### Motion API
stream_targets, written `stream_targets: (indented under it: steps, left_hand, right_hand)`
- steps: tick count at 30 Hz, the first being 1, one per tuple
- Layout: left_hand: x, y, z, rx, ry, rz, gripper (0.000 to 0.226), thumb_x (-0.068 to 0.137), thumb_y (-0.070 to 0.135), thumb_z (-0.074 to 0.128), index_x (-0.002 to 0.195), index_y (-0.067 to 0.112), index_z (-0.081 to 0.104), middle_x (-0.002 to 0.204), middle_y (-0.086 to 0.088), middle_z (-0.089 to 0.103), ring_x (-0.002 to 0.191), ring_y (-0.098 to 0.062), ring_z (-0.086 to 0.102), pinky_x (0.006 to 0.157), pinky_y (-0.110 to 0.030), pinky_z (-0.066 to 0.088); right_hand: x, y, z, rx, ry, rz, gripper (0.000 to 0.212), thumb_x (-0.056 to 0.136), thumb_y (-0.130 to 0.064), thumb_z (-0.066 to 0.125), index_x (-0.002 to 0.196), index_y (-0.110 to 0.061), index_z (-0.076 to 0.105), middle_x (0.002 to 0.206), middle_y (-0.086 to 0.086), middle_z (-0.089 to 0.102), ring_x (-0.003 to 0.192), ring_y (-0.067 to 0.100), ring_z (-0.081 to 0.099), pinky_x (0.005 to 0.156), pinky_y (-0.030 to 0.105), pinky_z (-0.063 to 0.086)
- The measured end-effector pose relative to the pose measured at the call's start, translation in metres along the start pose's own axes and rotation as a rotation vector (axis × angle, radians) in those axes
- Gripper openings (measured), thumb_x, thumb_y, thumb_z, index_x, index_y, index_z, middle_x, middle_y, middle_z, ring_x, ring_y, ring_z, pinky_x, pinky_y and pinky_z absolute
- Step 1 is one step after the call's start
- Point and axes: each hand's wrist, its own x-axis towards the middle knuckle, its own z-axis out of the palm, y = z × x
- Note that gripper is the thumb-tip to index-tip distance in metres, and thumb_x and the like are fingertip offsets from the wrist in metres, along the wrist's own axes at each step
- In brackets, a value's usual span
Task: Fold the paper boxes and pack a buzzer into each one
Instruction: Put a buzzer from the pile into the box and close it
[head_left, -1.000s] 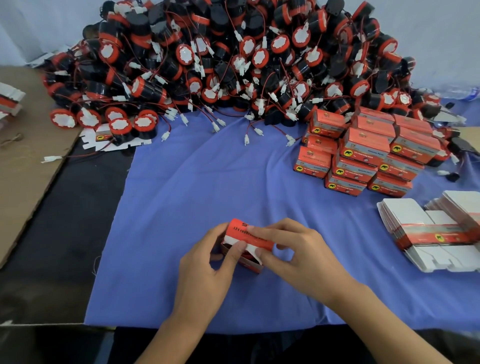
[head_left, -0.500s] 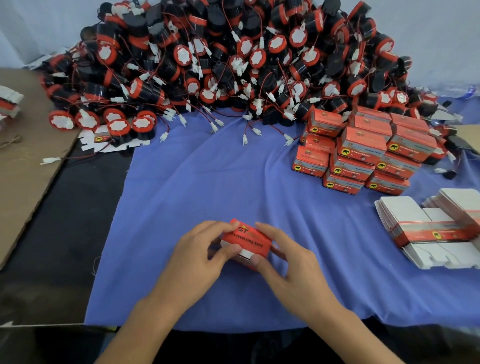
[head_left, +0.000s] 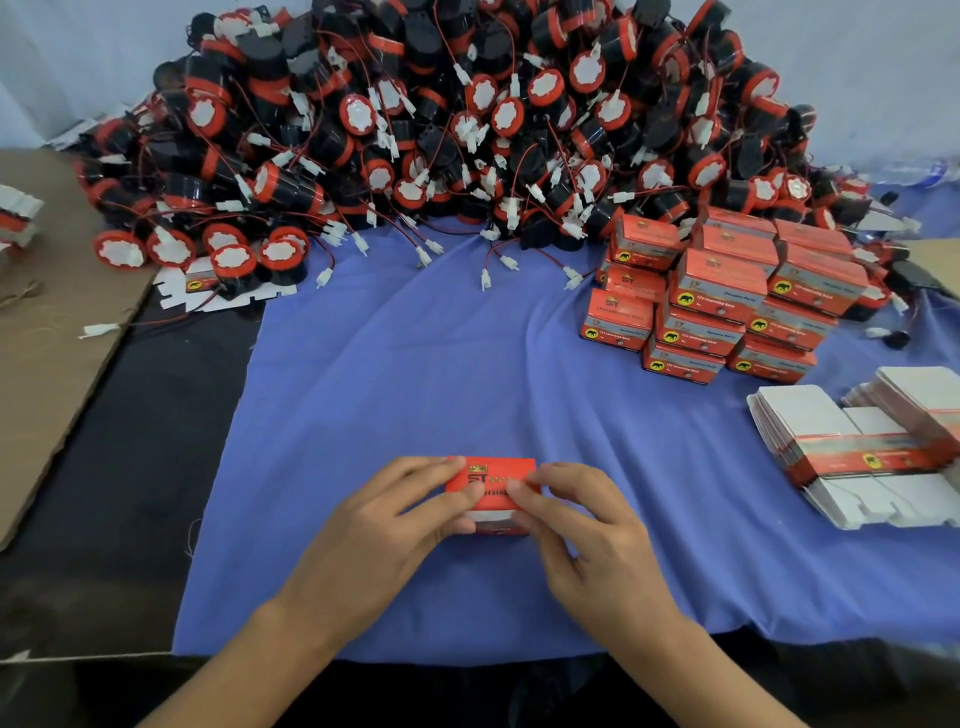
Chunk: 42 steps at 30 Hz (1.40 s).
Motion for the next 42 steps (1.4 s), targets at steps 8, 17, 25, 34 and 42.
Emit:
stream_targets:
  steps: [8, 17, 25, 34, 42]
  left_hand:
    - [-0.002, -0.001, 0.007, 0.158, 0.052, 0.113, 0.026, 0.091, -0.002, 0.067, 0.111, 0.007, 0.079, 0.101, -0.004, 0.074, 0.076, -0.027, 0.063, 0.068, -0.038, 0.058]
    - [-0.011, -0.006, 0.005, 0.027, 0.017, 0.092, 0.027, 0.103, 0.021, 0.059, 0.119, 0.009, 0.077, 0.120, -0.001, 0.074, 0.097, -0.023, 0.068, 0.080, -0.035, 0.060]
    - [-0.020, 0.003, 0.015, 0.157, 0.012, 0.073, 0.029, 0.098, 0.011, 0.066, 0.126, 0.004, 0.073, 0.122, -0.009, 0.070, 0.110, -0.027, 0.062, 0.098, -0.035, 0.052]
    - [-0.001, 0.023, 0.019, 0.130, 0.075, -0.090, 0.024, 0.097, 0.035, 0.066, 0.113, 0.024, 0.080, 0.097, 0.001, 0.066, 0.088, -0.022, 0.059, 0.075, -0.033, 0.053]
    - [0.002, 0.021, 0.027, 0.286, 0.044, 0.134, 0.012, 0.100, 0.016, 0.063, 0.102, 0.016, 0.074, 0.097, 0.000, 0.067, 0.089, -0.025, 0.059, 0.079, -0.038, 0.044]
  right_hand:
    - [0.001, 0.000, -0.001, -0.138, -0.005, -0.102, 0.043, 0.081, 0.013, 0.071, 0.117, -0.009, 0.078, 0.105, 0.005, 0.074, 0.087, 0.026, 0.071, 0.077, 0.034, 0.059]
    - [-0.003, -0.004, 0.000, -0.017, 0.015, 0.015, 0.019, 0.090, -0.008, 0.073, 0.107, -0.008, 0.081, 0.109, 0.007, 0.074, 0.094, 0.021, 0.074, 0.078, 0.035, 0.061]
    - [-0.008, -0.001, -0.005, -0.142, -0.075, -0.100, 0.027, 0.093, -0.004, 0.072, 0.120, -0.006, 0.075, 0.118, 0.009, 0.073, 0.099, 0.025, 0.072, 0.081, 0.036, 0.060]
    - [0.001, -0.001, -0.006, 0.153, -0.029, 0.106, 0.017, 0.089, -0.004, 0.076, 0.104, -0.010, 0.080, 0.109, -0.001, 0.075, 0.103, 0.006, 0.072, 0.089, 0.024, 0.057]
    - [0.007, 0.006, -0.013, -0.110, -0.155, -0.162, 0.014, 0.095, -0.005, 0.068, 0.104, -0.005, 0.079, 0.111, 0.007, 0.073, 0.088, 0.024, 0.072, 0.071, 0.036, 0.060]
